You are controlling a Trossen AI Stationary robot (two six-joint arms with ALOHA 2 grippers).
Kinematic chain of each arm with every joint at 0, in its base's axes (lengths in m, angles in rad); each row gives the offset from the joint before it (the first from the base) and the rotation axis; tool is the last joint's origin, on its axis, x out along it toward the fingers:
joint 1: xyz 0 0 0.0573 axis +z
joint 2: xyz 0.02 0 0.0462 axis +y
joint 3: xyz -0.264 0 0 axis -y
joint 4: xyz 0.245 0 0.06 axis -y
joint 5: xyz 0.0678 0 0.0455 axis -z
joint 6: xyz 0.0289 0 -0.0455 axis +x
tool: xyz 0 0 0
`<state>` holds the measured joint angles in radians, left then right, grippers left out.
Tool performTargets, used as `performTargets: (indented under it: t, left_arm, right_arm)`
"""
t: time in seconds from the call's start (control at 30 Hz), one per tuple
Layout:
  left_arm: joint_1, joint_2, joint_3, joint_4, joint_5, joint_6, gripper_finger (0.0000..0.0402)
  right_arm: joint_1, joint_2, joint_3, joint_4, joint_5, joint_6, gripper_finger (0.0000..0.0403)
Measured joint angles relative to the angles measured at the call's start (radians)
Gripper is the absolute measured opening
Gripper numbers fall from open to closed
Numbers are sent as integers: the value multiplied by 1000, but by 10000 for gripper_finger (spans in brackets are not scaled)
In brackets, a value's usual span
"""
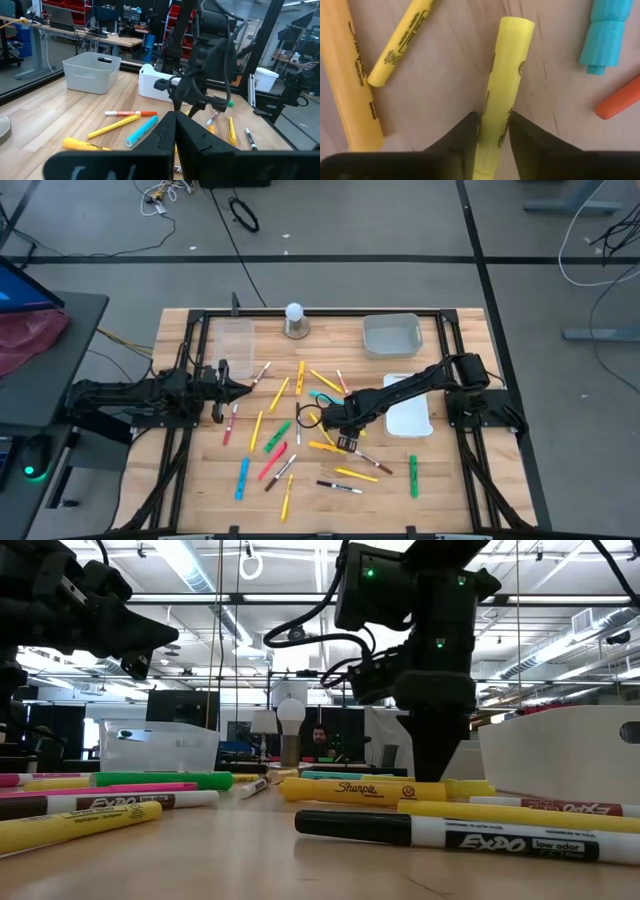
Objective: Pick & Place Markers
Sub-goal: Put the yellow highlighter pen into the white bin
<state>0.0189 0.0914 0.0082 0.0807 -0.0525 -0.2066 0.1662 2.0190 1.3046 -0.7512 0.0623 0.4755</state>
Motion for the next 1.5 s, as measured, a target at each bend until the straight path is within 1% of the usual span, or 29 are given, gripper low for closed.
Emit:
performTargets:
  t: [0.17,0.27,0.43,0.57,0.63,0.7,0.83,0.93,1.03,1.23,1.5]
  left_arm:
    - [0,0,0,-4,0,0,14]
    - [0,0,0,-4,0,0,14]
    - [0,0,0,-7,0,0,14]
    - [0,0,0,-20,0,0,14]
    - [0,0,0,-21,0,0,14]
    - [0,0,0,-29,0,0,14]
    - [0,0,0,-36,0,0,14]
    - [0,0,0,-36,0,0,14]
    - [0,0,0,-36,0,0,14]
    - [0,0,0,-35,0,0,14]
    - [0,0,0,-35,0,0,14]
  right_arm:
    - [0,-12,7,-5,7,55,64]
    - [-1,-45,10,-20,13,108,58]
    - [0,-207,27,-63,13,226,65]
    - [18,-353,25,-184,13,358,61]
    - [33,-428,26,-274,18,432,61]
    - [52,-490,25,-371,48,518,63]
    - [98,-605,16,-585,98,740,64]
    - [122,-676,-43,-650,107,898,62]
    - [132,-744,-145,-637,82,993,62]
    - [111,-830,-337,-570,49,1088,67]
    - [46,-861,-520,-344,14,1056,70]
